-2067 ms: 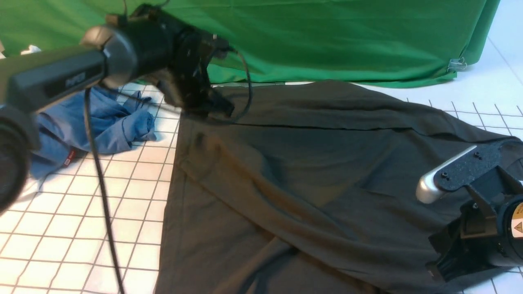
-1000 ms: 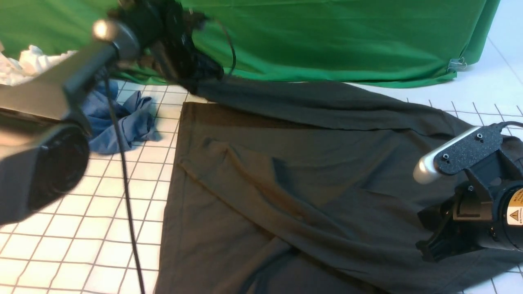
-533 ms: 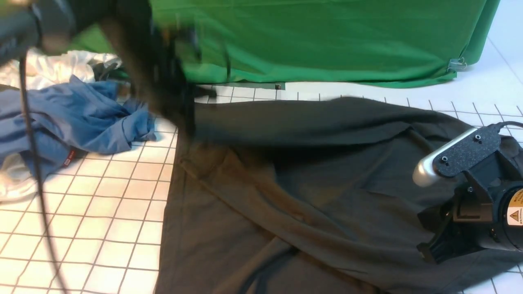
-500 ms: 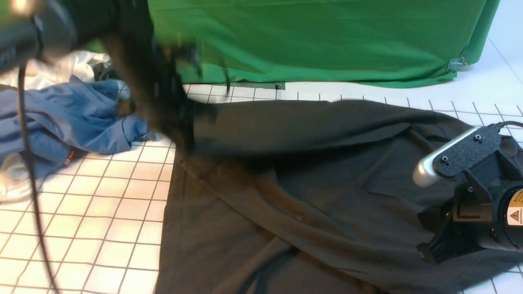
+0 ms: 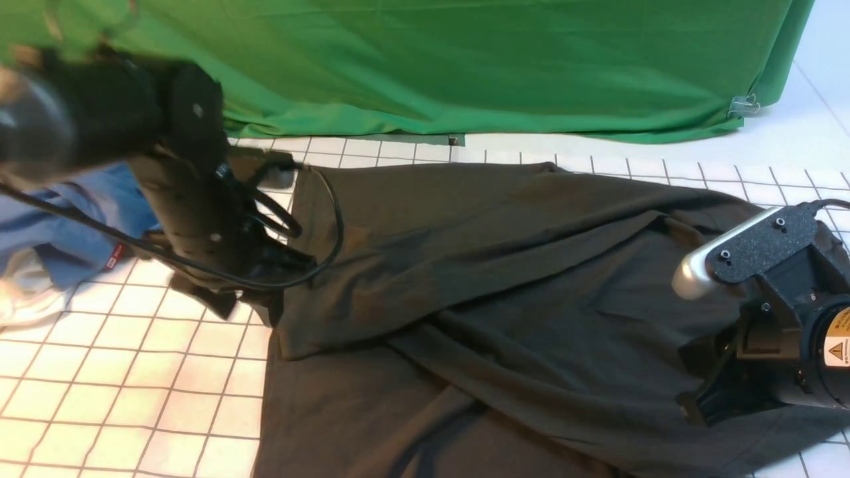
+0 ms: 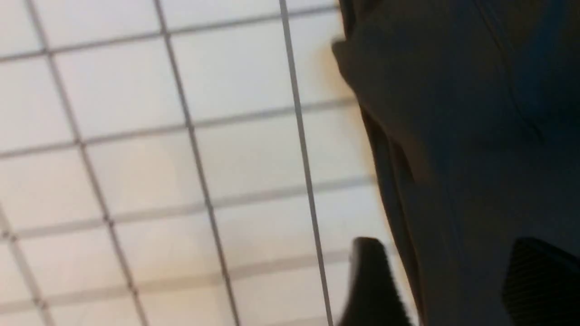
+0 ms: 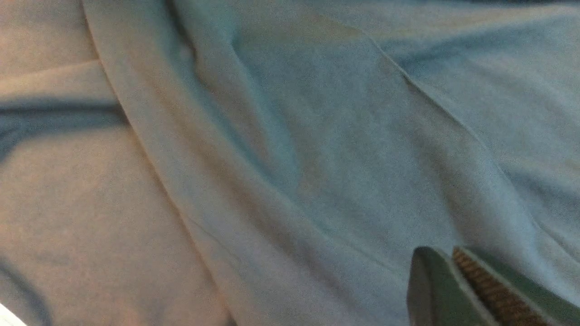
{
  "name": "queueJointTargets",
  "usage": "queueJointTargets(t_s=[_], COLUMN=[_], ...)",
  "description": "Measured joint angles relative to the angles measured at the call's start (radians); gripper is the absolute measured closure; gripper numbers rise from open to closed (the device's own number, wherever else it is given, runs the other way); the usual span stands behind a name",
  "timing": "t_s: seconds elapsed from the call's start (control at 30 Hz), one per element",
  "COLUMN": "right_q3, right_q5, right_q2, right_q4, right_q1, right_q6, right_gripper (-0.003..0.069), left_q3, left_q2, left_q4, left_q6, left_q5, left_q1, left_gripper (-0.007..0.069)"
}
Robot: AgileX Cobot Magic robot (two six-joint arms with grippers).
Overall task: Fold a long-sleeved shirt over a white checkered tablecloth.
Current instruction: 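Grasp the near edge of the shirt at its hem and shoulder corners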
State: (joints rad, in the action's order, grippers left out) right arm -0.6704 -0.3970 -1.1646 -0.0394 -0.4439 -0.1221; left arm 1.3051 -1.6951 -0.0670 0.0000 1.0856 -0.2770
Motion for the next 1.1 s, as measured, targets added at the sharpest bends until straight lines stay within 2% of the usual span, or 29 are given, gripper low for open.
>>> queueJointTargets(t_s=[0.03,0.1,0.17,0.23,0.37,0.5,0.7,0.87,0.9,0.97,1.03,1.07,1.1], right_q3=[0.000,0.000,0.000,0.000,0.000,0.000,0.000,0.000,-0.002,-0.011,-0.012,-0.012,-0.012], right_q5=[0.000,-0.012,-0.051,-0.096,-0.145,-0.190,-0.224,-0.233,-0.260,-0.360,-0.479,-0.479,-0.512], right_q2=[0.000,0.000,0.000,0.000,0.000,0.000,0.000,0.000,0.000,0.000,0.000,0.000,0.000], right_q4=[0.000,0.000,-0.014,-0.033,-0.046,-0.052,-0.053,-0.046,-0.021,0.058,0.164,0.173,0.220], right_q1=[0.000,0.000,0.000,0.000,0.000,0.000,0.000,0.000,0.000,0.007,0.041,0.045,0.093], right_q6=[0.000,-0.009,-0.053,-0.093,-0.134,-0.165,-0.172,-0.214,-0.243,-0.278,-0.300,-0.300,-0.299], right_gripper=[0.0559,0.0559,0.0559,0.0559,0.0578,0.0600,0.0602,0.0602,0.0606,0.0631,0.0648,0.0648,0.0648], left_q3=[0.000,-0.040,-0.140,-0.252,-0.399,-0.469,-0.490,-0.492,-0.492,-0.490,-0.488,-0.488,-0.486], left_q2=[0.000,0.073,0.139,0.164,0.145,0.099,0.056,0.056,0.056,0.057,0.083,0.083,0.124], left_q4=[0.001,0.024,0.040,0.042,0.047,0.047,0.052,0.130,0.161,0.198,0.217,0.218,0.224], left_q6=[0.000,0.016,0.069,0.126,0.209,0.228,0.235,0.195,0.164,0.130,0.101,0.101,0.080], left_q5=[0.006,0.054,0.070,0.033,-0.105,-0.193,-0.221,-0.271,-0.270,-0.245,-0.213,-0.212,-0.207], left_q1=[0.000,-0.065,-0.178,-0.286,-0.413,-0.471,-0.512,-0.563,-0.575,-0.579,-0.579,-0.579,-0.579], left_gripper=[0.0238,0.0209,0.0202,0.0202,0.0203,0.0203,0.0228,0.0393,0.0494,0.0602,0.0645,0.0645,0.0657])
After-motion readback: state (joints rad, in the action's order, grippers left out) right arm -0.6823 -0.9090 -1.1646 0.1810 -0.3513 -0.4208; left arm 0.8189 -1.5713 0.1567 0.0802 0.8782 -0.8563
